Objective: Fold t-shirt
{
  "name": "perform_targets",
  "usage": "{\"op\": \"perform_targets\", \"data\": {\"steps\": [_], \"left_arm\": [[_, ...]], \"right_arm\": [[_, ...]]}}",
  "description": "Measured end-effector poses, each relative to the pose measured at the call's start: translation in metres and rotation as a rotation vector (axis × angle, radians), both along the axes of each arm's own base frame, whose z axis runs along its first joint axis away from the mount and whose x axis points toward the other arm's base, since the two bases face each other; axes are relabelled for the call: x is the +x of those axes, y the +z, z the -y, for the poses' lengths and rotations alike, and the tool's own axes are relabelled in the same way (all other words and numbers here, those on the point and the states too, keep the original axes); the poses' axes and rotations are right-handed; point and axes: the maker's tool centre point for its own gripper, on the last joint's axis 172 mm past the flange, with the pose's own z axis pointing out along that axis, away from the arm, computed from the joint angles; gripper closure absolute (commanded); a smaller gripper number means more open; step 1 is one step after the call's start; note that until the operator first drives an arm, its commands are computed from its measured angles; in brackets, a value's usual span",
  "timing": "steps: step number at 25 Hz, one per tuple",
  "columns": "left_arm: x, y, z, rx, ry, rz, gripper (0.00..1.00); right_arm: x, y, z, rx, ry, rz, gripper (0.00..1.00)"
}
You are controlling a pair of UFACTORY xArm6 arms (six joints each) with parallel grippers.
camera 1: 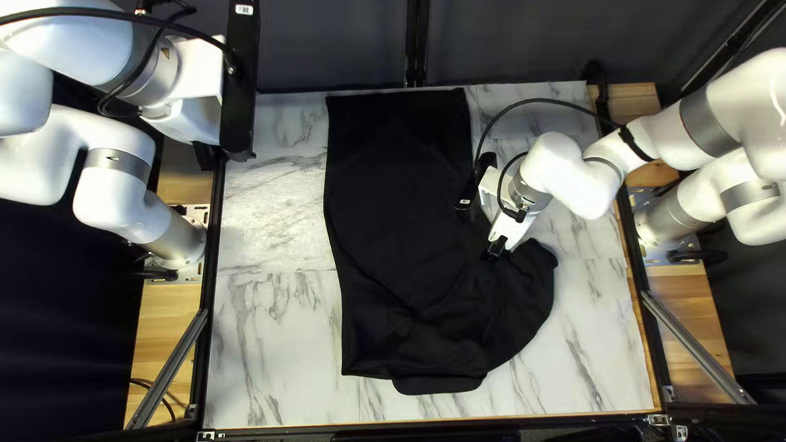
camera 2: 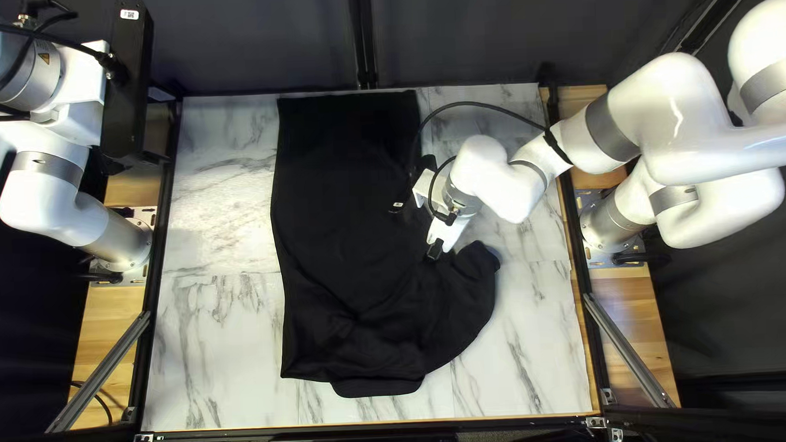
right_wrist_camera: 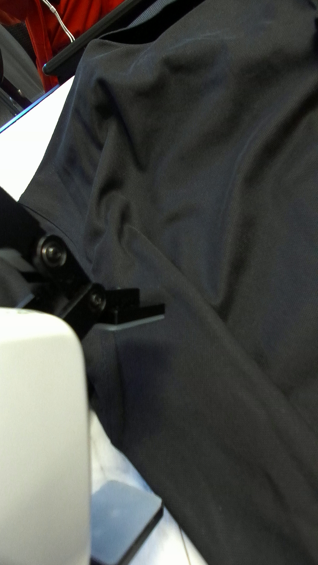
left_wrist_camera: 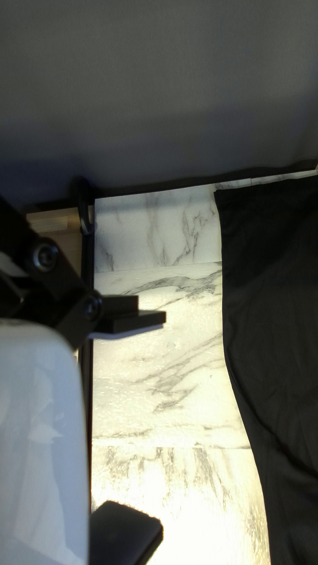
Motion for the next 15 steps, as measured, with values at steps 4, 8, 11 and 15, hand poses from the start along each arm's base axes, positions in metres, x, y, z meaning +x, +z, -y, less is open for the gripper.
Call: {"op": "perform_targets", "data": {"steps": [4,8,11,15], "left_arm": [[0.0,0.0,0.0,0.0,0.0,0.0,0.0],[0.0,0.0,0.0,0.0,0.0,0.0,0.0],[0.0,0.0,0.0,0.0,0.0,0.0,0.0],[0.0,0.0,0.0,0.0,0.0,0.0,0.0]], "right_arm": [[-0.001,-0.001,0.0,-0.001,0.001,-0.004,0.95],[-0.002,0.0,0.001,-0.002,0.0,-0.005,0.97],[0.001,0.005,-0.001,-0.008,0.0,-0.004,0.98],[0.008,0.018,-0.003,-0.024,0.0,-0.001,0.98]]}}
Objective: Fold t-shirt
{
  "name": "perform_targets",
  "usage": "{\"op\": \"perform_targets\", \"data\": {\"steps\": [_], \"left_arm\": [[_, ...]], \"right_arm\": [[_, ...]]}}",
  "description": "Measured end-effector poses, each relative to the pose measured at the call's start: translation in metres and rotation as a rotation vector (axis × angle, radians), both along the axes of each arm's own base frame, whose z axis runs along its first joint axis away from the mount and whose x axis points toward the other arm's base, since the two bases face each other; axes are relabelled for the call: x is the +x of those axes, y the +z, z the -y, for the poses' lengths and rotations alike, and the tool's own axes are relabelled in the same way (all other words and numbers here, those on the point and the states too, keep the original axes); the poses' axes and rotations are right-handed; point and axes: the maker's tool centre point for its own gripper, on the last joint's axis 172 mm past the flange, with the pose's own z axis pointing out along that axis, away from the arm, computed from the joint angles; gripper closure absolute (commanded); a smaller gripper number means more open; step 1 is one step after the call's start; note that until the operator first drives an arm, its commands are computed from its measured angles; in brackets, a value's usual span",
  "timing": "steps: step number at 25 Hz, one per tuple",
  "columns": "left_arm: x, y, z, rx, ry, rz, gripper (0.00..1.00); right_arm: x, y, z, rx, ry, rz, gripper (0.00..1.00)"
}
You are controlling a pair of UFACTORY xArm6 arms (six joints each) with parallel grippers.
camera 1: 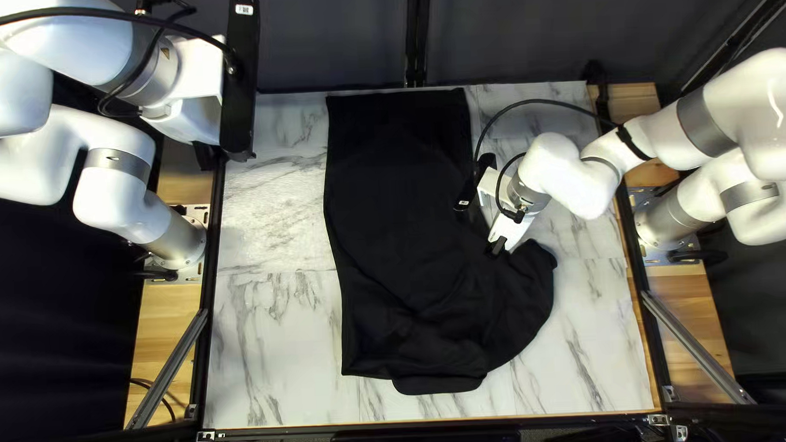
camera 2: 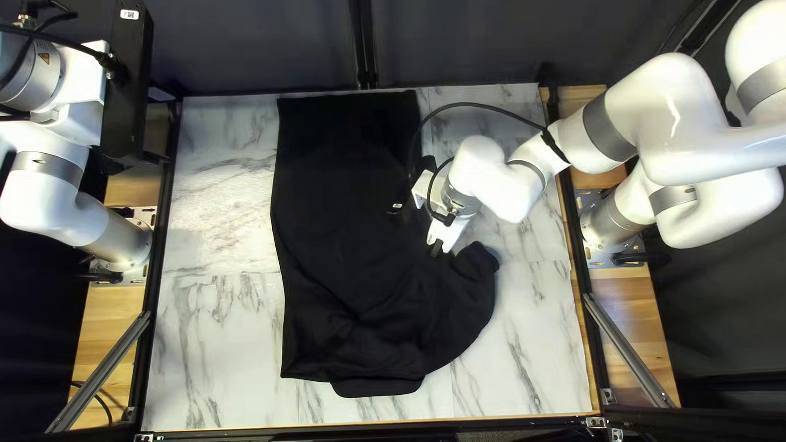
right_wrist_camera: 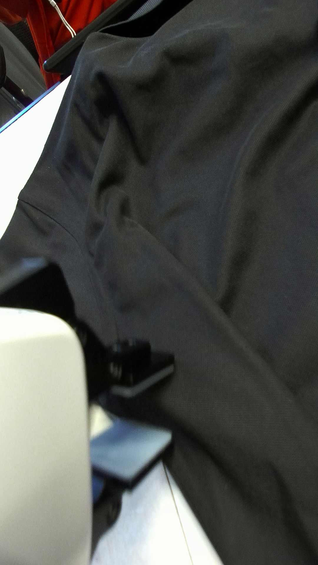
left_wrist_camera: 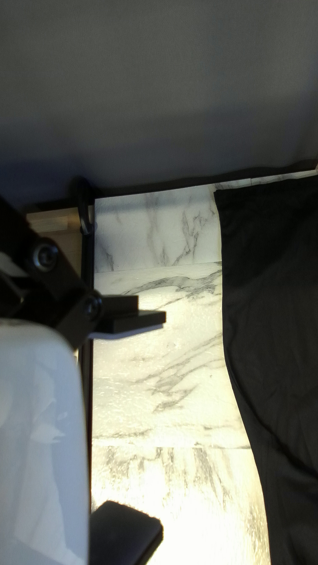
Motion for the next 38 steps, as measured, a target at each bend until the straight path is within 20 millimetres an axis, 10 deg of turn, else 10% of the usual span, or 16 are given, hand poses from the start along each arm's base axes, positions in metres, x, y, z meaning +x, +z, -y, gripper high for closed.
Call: {"op": "perform_targets", "data": {"steps": [12,22,23,24,27,31,38], "left_arm": [[0.0,0.0,0.0,0.0,0.0,0.0,0.0],[0.0,0.0,0.0,0.0,0.0,0.0,0.0],[0.0,0.0,0.0,0.0,0.0,0.0,0.0],[0.0,0.0,0.0,0.0,0.0,0.0,0.0],[0.0,0.0,0.0,0.0,0.0,0.0,0.0],[0.0,0.0,0.0,0.0,0.0,0.0,0.0],[0.0,0.0,0.0,0.0,0.0,0.0,0.0]], "right_arm": [[0.071,0.068,-0.023,-0.049,0.032,0.006,0.94],[0.13,0.052,-0.012,-0.026,0.099,-0.034,0.82],[0.135,0.047,-0.009,-0.022,0.109,-0.039,0.58],[0.139,0.043,-0.007,-0.019,0.118,-0.042,0.1],[0.148,0.03,-0.003,-0.008,0.147,-0.047,0.0],[0.136,0.03,-0.006,-0.005,0.165,-0.047,0.0],[0.055,0.051,-0.015,-0.015,0.13,-0.045,0.0]]}}
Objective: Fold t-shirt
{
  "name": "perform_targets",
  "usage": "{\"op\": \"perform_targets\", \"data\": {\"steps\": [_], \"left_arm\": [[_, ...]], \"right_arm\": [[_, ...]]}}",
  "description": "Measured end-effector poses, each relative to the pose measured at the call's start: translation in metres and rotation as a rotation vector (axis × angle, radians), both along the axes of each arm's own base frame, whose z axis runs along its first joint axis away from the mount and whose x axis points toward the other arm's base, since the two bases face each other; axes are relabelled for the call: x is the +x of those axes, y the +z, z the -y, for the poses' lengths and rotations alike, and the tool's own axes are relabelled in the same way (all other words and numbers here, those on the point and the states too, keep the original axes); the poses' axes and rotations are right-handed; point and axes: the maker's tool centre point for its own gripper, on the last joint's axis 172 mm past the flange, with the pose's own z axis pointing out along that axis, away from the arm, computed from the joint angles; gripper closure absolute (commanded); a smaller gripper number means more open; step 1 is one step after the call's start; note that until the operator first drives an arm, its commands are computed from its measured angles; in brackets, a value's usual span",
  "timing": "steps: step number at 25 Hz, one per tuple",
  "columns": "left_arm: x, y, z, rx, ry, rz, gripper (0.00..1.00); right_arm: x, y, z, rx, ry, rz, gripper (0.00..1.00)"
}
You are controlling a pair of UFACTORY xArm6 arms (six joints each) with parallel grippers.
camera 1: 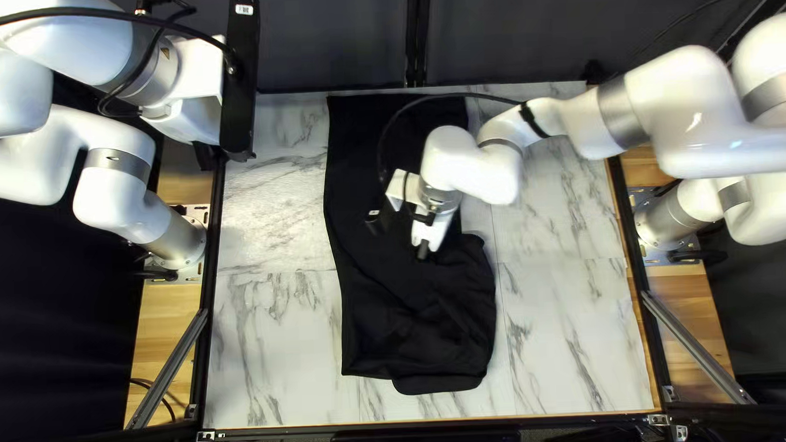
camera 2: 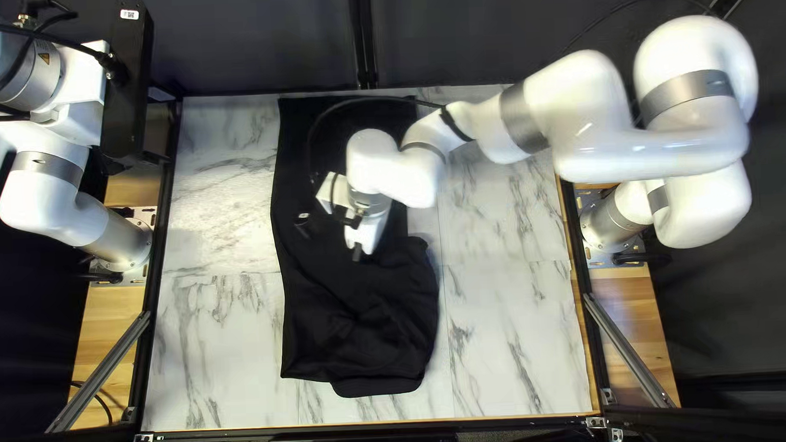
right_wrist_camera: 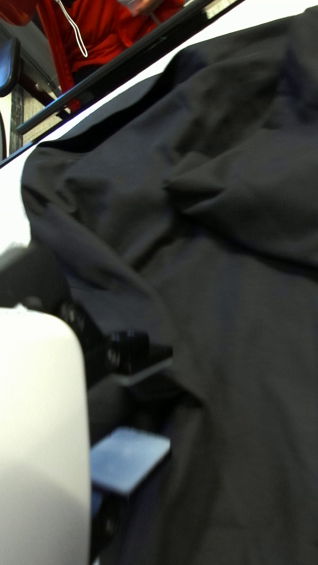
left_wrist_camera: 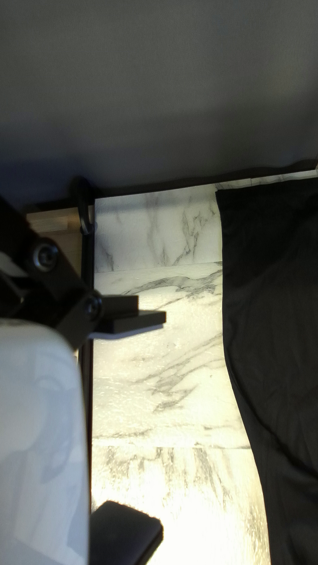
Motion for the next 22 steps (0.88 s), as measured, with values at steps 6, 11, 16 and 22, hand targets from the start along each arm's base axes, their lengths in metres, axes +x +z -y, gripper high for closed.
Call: {"op": "perform_targets", "data": {"steps": [6,11,16,22], "left_arm": [[0.0,0.0,0.0,0.0,0.0,0.0,0.0],[0.0,0.0,0.0,0.0,0.0,0.0,0.0],[0.0,0.0,0.0,0.0,0.0,0.0,0.0],[0.0,0.0,0.0,0.0,0.0,0.0,0.0]], "right_arm": [[-0.059,-0.013,-0.021,0.025,-0.034,0.017,0.0],[-0.068,-0.035,-0.034,0.064,-0.045,0.032,0.18],[-0.053,-0.048,-0.036,0.081,-0.029,0.046,0.9],[-0.032,-0.054,-0.029,0.092,-0.016,0.059,1.0]]}}
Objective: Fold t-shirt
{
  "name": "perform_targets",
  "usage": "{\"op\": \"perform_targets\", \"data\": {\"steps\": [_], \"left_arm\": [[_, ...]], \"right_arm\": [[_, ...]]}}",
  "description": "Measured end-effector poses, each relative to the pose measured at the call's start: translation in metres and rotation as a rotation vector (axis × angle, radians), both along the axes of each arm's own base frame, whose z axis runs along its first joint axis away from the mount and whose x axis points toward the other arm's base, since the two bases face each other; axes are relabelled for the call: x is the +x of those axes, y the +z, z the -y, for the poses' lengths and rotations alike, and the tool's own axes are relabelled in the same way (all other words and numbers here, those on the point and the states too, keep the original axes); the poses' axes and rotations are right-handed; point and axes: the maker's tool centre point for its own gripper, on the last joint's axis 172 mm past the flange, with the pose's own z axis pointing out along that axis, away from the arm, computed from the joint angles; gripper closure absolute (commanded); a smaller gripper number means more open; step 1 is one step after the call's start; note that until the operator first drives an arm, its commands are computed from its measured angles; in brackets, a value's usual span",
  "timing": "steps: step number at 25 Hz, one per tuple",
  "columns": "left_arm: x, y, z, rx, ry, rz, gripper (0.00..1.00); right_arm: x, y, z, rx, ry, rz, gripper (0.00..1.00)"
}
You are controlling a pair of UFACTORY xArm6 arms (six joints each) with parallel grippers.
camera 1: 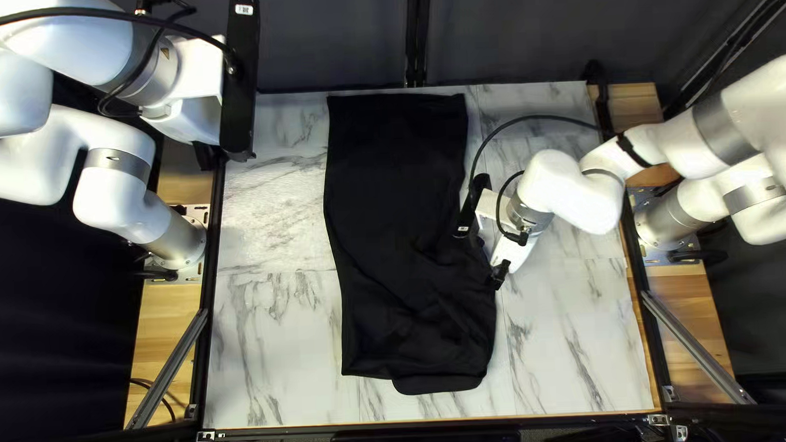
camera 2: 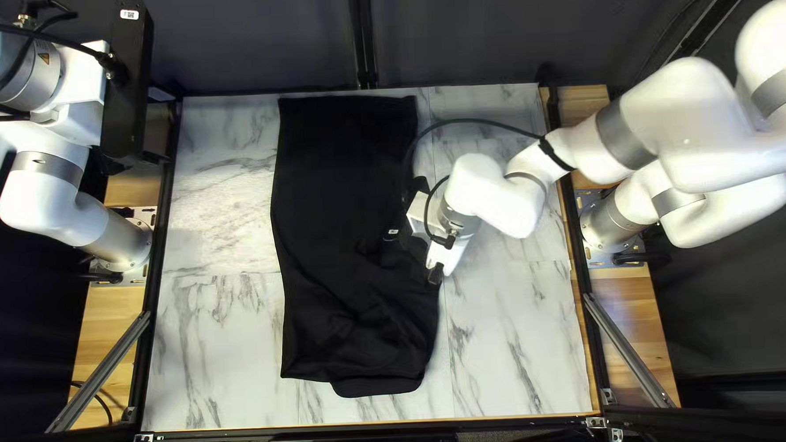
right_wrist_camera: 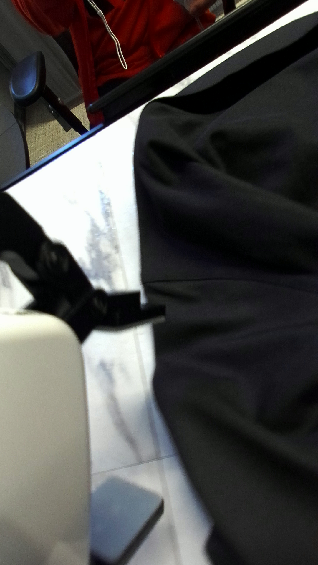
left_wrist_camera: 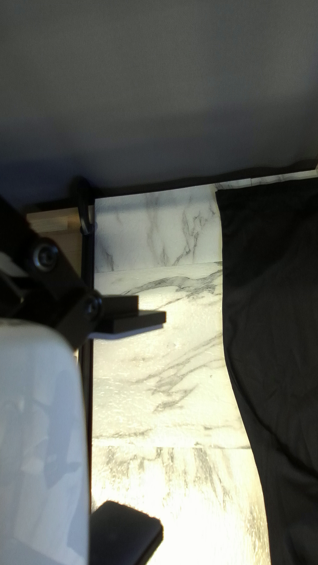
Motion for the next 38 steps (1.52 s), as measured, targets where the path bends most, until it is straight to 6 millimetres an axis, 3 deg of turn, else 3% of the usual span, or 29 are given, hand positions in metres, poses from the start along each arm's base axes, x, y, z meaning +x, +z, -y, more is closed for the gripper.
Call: {"op": "perform_targets", "data": {"steps": [4,8,13,16,21,27,28,29,33,38], "left_arm": [[0.0,0.0,0.0,0.0,0.0,0.0,0.0],[0.0,0.0,0.0,0.0,0.0,0.0,0.0],[0.0,0.0,0.0,0.0,0.0,0.0,0.0],[0.0,0.0,0.0,0.0,0.0,0.0,0.0],[0.0,0.0,0.0,0.0,0.0,0.0,0.0],[0.0,0.0,0.0,0.0,0.0,0.0,0.0],[0.0,0.0,0.0,0.0,0.0,0.0,0.0],[0.0,0.0,0.0,0.0,0.0,0.0,0.0],[0.0,0.0,0.0,0.0,0.0,0.0,0.0],[0.0,0.0,0.0,0.0,0.0,0.0,0.0]], "right_arm": [[0.004,0.009,0.0,-0.01,-0.005,0.002,1.0],[0.014,0.032,-0.008,-0.036,-0.011,0.006,1.0],[0.047,0.079,-0.027,-0.079,0.006,0.043,1.0],[0.064,0.095,-0.035,-0.095,0.02,0.056,1.0],[0.092,0.105,-0.047,-0.104,0.038,0.06,1.0],[0.143,0.107,-0.063,-0.097,0.061,0.054,0.98],[0.151,0.108,-0.066,-0.097,0.065,0.054,0.38],[0.16,0.108,-0.068,-0.099,0.068,0.052,0.0],[0.176,0.09,-0.078,-0.125,0.086,0.031,0.0],[0.151,0.076,-0.077,-0.145,0.084,0.018,0.0]]}}
